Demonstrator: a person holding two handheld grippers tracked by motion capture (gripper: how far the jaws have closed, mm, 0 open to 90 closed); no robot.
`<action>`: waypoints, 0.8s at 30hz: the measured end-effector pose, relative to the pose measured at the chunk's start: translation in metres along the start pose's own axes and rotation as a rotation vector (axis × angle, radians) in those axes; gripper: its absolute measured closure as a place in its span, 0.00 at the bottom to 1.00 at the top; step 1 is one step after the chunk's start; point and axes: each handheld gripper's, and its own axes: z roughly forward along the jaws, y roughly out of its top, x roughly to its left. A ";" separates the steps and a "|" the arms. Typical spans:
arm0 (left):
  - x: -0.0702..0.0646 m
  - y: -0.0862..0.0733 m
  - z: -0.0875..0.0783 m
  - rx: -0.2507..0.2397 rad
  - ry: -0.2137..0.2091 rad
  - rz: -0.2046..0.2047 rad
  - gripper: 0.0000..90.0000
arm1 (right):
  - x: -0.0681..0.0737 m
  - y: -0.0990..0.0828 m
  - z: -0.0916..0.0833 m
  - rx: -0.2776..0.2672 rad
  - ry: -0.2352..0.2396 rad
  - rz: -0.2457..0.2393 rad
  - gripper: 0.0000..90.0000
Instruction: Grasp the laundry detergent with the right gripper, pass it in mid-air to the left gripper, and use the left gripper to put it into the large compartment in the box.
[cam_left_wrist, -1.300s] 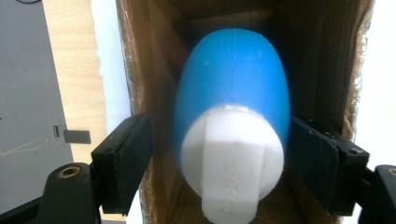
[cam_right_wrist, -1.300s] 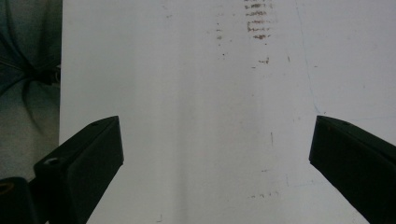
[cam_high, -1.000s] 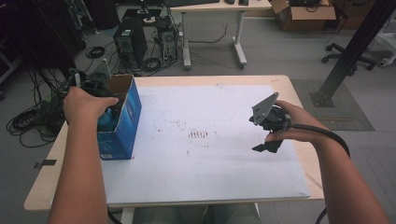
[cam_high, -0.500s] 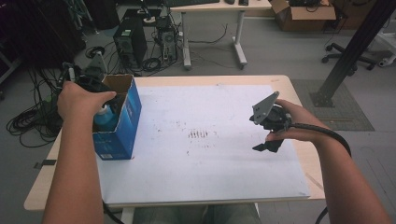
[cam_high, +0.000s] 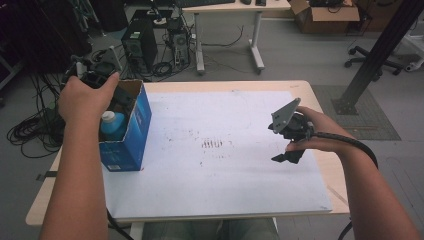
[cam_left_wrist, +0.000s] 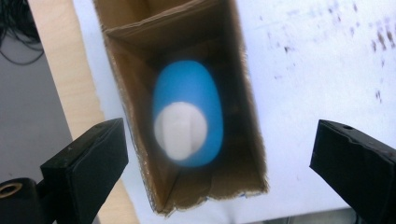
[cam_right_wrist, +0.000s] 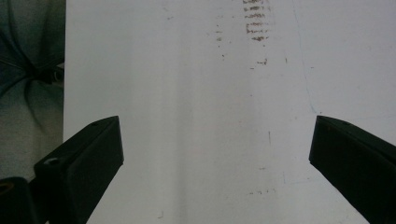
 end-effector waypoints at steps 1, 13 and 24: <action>-0.001 0.001 -0.001 0.000 -0.011 0.020 0.05 | 0.000 0.000 0.000 -0.001 0.000 -0.001 0.04; -0.021 0.010 -0.014 0.004 -0.026 0.239 0.05 | 0.001 -0.002 -0.004 0.000 -0.009 0.002 0.04; -0.051 0.021 -0.032 0.007 -0.067 0.461 0.05 | -0.001 -0.002 -0.009 -0.003 -0.020 0.006 0.04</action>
